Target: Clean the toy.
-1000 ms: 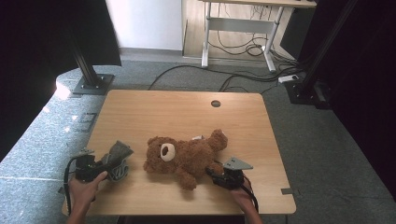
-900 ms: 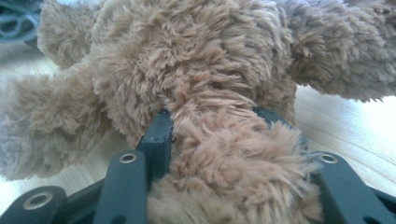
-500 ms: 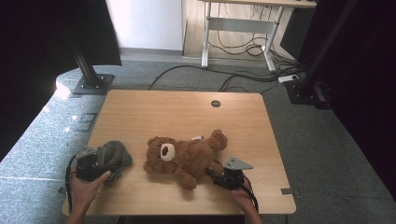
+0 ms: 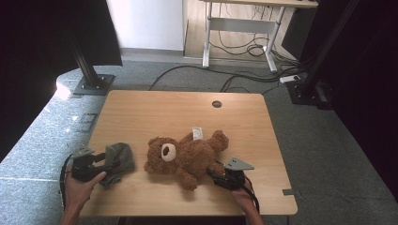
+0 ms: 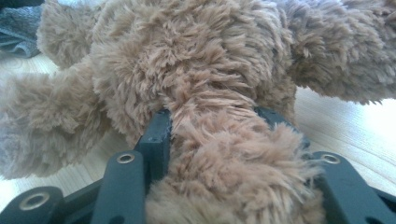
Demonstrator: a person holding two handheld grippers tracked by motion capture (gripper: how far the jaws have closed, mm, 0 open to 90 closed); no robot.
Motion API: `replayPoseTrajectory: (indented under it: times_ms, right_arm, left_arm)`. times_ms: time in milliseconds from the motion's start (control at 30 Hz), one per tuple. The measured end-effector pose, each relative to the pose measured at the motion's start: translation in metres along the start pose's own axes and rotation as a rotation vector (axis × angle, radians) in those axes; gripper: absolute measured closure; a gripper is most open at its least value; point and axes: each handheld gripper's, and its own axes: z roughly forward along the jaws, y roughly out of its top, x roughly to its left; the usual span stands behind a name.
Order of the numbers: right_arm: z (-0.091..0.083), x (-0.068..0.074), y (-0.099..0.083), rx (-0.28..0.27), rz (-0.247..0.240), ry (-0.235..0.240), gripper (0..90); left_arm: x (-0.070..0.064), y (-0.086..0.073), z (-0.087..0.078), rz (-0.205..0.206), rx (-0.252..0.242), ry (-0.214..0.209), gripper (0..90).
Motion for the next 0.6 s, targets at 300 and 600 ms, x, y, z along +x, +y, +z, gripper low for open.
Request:
replayPoseTrajectory:
  times_ms: [300, 600]
  right_arm:
    - [0.0, -0.001, 0.0, 0.004, -0.001, 0.002, 49.5]
    - [0.001, 0.0, 0.0, 0.012, 0.001, 0.005, 48.9]
  left_arm:
    - [-0.006, 0.006, -0.013, -0.019, -0.1, 0.003, 21.6]
    - [-0.056, 0.011, 0.019, 0.078, -0.021, -0.168, 23.5]
